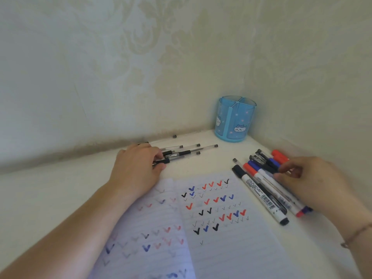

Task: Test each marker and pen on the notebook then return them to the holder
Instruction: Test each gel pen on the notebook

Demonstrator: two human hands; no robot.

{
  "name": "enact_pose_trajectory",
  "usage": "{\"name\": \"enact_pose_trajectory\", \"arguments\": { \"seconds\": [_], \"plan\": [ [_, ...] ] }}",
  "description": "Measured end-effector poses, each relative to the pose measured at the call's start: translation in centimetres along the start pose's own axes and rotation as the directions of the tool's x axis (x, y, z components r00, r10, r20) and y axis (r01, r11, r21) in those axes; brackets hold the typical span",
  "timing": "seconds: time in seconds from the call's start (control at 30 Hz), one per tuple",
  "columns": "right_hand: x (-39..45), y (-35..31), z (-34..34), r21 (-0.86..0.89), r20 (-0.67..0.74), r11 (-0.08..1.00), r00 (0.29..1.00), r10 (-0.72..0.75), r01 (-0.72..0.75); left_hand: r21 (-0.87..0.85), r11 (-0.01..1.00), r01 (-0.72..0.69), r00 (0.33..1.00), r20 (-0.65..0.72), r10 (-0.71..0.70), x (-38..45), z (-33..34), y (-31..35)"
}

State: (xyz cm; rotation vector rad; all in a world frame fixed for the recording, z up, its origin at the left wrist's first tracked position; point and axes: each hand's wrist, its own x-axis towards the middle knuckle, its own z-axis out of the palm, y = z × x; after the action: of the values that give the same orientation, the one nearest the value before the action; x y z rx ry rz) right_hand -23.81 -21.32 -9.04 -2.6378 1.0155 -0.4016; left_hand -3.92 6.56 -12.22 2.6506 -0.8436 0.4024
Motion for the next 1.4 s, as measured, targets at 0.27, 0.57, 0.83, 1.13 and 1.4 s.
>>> {"name": "enact_pose_trajectory", "arguments": {
  "seconds": [0.27, 0.57, 0.83, 1.13, 1.4],
  "plan": [
    [-1.1, -1.4, -0.6, 0.161, -0.137, 0.984, 0.989, -0.050, 0.072, -0.111, 0.990, -0.083, 0.994, -0.081, 0.074, -0.3, -0.6, 0.6],
    [-4.9, -5.3, 0.1, 0.759, -0.051, 0.584, 0.921, -0.386, 0.287, -0.573, 0.739, -0.355, 0.907, -0.019, 0.421, -3.1, -2.4, 4.9],
    [-5.3, -5.5, 0.0, 0.741, -0.016, 0.578, 0.869, -0.494, 0.342, -0.558, 0.702, -0.442, 0.860, -0.040, 0.509, -3.4, -1.7, 5.3],
    [-6.7, -6.7, 1.0, 0.876, -0.118, 0.363, 0.871, -0.478, 0.317, -0.531, 0.686, -0.498, 0.811, -0.006, 0.585, -3.6, -2.1, 5.4],
    [-7.0, -6.9, 1.1, 0.806, -0.259, 0.365, 0.831, -0.492, 0.467, -0.537, 0.676, -0.506, 0.800, 0.001, 0.600, -3.6, -2.9, 5.3]
  ]
}}
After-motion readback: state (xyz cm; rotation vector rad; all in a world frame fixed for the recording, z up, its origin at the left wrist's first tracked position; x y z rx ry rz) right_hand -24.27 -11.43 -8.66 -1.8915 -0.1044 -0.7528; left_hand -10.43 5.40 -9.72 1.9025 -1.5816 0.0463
